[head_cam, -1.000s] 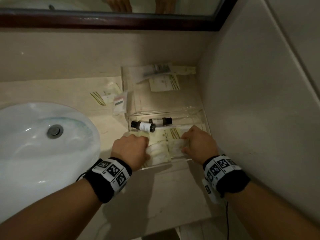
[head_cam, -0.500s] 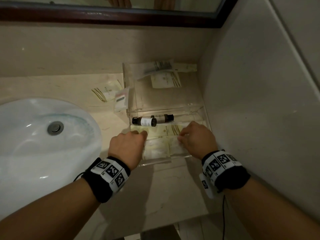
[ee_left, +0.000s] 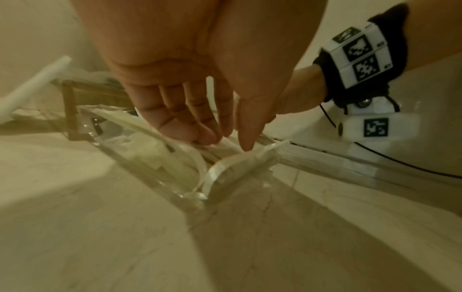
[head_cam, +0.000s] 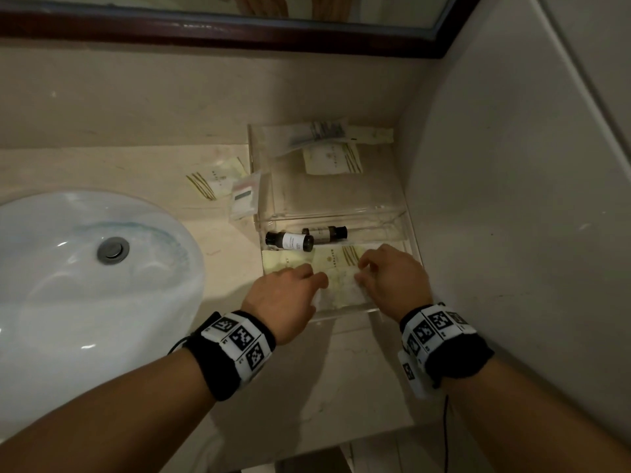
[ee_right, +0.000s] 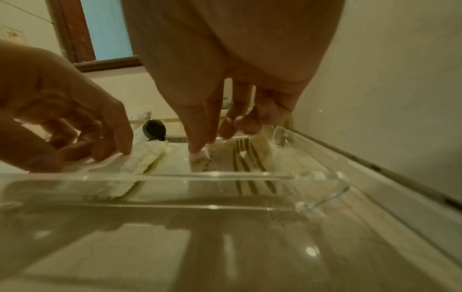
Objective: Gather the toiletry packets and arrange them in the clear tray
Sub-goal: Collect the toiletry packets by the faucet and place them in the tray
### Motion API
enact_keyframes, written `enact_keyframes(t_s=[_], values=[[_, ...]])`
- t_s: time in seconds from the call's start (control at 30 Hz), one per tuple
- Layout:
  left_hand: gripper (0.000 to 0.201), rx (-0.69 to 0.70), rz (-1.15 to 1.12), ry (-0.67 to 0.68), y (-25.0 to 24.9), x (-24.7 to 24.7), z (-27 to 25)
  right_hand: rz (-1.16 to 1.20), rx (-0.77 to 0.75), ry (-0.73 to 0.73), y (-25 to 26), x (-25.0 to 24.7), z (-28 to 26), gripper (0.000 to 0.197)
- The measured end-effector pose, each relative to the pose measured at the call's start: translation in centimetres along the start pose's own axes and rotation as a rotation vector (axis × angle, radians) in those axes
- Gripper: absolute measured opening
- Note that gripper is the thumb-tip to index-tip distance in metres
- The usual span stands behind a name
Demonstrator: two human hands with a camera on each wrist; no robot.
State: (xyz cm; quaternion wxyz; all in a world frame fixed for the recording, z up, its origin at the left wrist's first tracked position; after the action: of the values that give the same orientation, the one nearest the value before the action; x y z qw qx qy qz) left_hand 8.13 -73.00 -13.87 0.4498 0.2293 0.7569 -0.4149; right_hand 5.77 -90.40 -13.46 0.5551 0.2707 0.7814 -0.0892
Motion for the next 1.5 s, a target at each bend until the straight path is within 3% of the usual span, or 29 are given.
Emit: enact_keyframes(t_s=[0.33,0.57,0.7,1.03,1.2,1.5], values=[[0.033,-0.051,-0.107,-0.018,0.6,0.2,0.2,-0.045,0.039,0.114,0.5,0.2,1.4,0.018],[0.021,-0.189,-0.186,-0.313,2.8,-2.6,-0.8,0.209,-0.047,-0.143,4.5,-4.4,3.5,0.021],[0.019,-0.227,-0.199,-0.382,4.2,-3.5,-0.9,0.223,-0.06,-0.217,7.4,-6.3,6.0,0.026],[0.013,-0.286,-0.264,-0.394,6.5,-3.7,-1.8,-0.08,-0.059,-0.068,11.0,-6.2,11.9,0.047],[0.009,-0.28,-0.289,-0.45,7.2,-4.1,-1.5,-0.211,-0.089,-0.143,11.3,-6.4,12.3,0.04],[0.007,-0.279,-0.312,-0.49,7.0,-5.1,-0.5,-0.404,-0.187,-0.116,11.6,-6.1,10.3,0.024]])
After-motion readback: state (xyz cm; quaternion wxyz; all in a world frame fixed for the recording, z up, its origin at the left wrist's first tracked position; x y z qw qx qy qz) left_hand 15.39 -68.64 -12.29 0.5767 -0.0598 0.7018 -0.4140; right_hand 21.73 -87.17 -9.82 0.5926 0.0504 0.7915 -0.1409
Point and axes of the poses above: each hand's wrist, its own z-axis towards the middle knuckle, its own x-axis out of the palm, y = z × x, the point moved 6 cm from there along z, towards the middle knuckle, and after that the axes turned 13 degrees about x, right-handed, at the moved point
